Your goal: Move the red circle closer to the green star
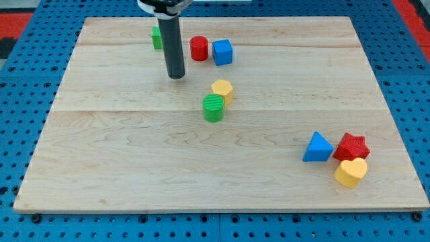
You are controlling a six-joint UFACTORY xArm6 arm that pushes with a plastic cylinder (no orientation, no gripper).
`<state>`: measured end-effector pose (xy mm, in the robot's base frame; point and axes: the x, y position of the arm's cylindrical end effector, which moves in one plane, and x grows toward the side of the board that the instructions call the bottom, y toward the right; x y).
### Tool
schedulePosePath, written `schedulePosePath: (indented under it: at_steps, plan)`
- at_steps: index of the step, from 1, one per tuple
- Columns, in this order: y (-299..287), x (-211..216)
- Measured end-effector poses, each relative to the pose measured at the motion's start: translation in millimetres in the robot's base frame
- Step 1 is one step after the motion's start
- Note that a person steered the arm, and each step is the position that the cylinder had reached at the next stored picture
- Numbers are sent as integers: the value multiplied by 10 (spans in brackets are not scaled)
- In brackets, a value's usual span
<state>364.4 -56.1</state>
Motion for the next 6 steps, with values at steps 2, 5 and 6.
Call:
schedulePosePath:
  at_steps: [2,5,6]
  plan:
    - [1681,-428]
    - [775,-959]
    - [170,-677]
